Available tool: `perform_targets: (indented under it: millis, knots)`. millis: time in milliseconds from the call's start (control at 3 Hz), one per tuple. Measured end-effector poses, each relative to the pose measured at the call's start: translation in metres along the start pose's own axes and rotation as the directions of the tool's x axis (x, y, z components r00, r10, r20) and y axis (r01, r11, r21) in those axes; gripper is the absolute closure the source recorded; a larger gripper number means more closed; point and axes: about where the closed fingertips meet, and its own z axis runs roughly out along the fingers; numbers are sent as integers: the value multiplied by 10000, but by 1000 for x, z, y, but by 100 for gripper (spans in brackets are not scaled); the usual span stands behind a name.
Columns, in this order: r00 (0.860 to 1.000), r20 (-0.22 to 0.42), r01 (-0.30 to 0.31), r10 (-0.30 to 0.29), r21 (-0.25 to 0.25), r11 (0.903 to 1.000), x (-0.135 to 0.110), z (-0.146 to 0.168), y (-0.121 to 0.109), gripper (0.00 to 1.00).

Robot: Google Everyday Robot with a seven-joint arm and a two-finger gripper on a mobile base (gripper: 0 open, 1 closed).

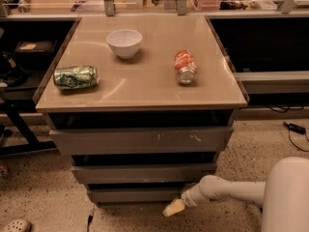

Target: Open bottom drawer

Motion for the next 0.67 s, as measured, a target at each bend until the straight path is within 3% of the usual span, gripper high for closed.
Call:
perform_targets:
  millis: [667]
  knots:
    - [9997,198,-124,119,252,9996,-3,11,-28,0]
